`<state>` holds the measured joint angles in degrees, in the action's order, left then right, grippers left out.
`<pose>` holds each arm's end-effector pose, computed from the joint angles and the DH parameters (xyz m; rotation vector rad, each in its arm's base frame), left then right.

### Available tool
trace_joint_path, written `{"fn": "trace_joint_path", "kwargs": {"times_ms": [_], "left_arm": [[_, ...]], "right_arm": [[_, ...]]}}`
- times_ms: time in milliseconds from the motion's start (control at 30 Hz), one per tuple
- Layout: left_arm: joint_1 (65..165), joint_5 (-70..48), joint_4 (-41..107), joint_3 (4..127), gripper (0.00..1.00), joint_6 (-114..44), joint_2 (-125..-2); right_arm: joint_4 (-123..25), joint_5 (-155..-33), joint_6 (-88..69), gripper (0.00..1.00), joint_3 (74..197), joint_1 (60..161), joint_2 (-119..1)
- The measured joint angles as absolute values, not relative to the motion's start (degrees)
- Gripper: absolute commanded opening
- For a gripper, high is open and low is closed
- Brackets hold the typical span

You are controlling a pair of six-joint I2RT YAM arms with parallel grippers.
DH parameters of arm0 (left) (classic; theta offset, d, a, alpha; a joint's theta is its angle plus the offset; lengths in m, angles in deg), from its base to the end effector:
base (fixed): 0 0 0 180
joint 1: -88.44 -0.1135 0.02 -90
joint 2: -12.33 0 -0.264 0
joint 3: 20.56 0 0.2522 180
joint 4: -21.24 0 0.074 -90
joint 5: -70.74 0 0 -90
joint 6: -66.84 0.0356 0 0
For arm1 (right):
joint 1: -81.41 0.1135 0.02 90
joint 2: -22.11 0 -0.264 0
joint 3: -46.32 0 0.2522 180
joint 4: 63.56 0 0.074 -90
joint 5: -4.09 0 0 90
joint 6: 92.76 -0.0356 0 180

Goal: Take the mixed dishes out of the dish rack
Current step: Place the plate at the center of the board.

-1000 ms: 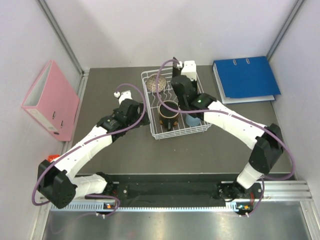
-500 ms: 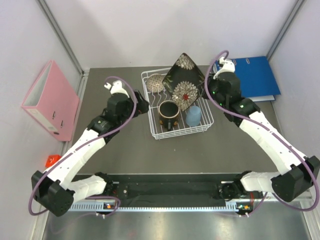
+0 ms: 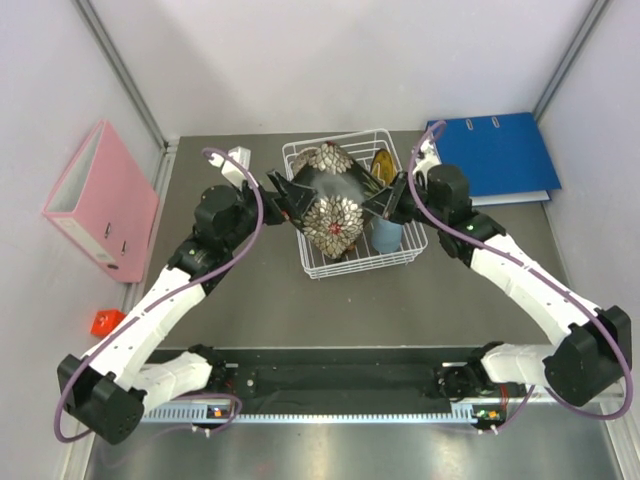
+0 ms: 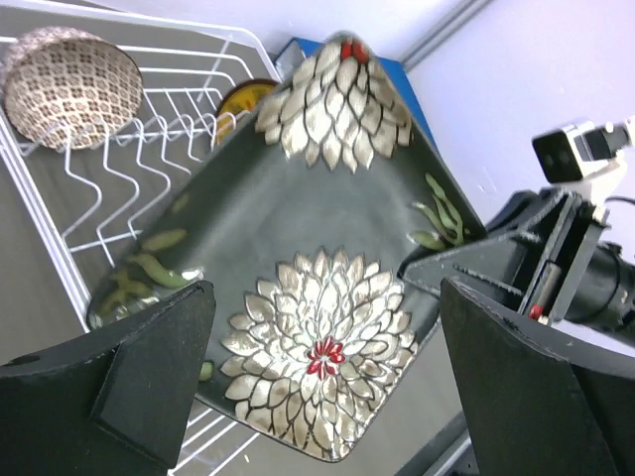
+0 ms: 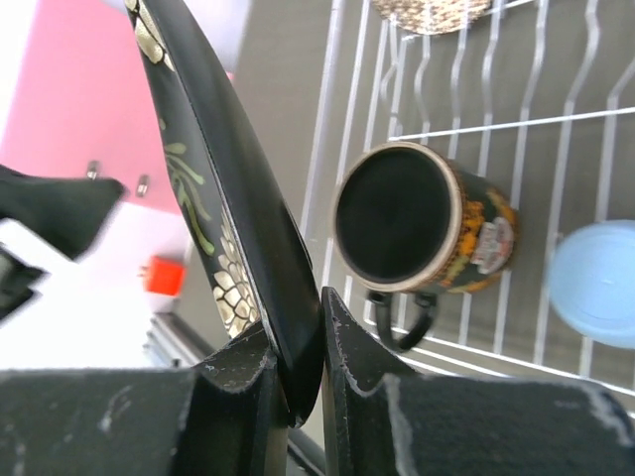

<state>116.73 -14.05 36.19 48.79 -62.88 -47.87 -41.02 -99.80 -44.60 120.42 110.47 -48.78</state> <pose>0.2157 -0.1198 0.3716 -0.1035 1.7631 -0.9583 0.2474 0.1473 0.3411 0.0519 2.0456 1.0406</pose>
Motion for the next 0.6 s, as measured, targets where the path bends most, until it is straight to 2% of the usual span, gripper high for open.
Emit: {"fn": "trace_joint_path", "kwargs": {"times_ms": [200,600], "left_arm": [[116.71,-12.82,34.99,44.4,0.99,-63.47,-45.23],[116.71,-16.17,34.94,43.37,0.99,-62.62,-39.59]], "right_arm": [[-48.84,-101.18,-49.46,0.0,116.29,110.36,-48.36],[-52.47,-99.69,-53.04,0.0,115.91,110.09,-47.4]]}}
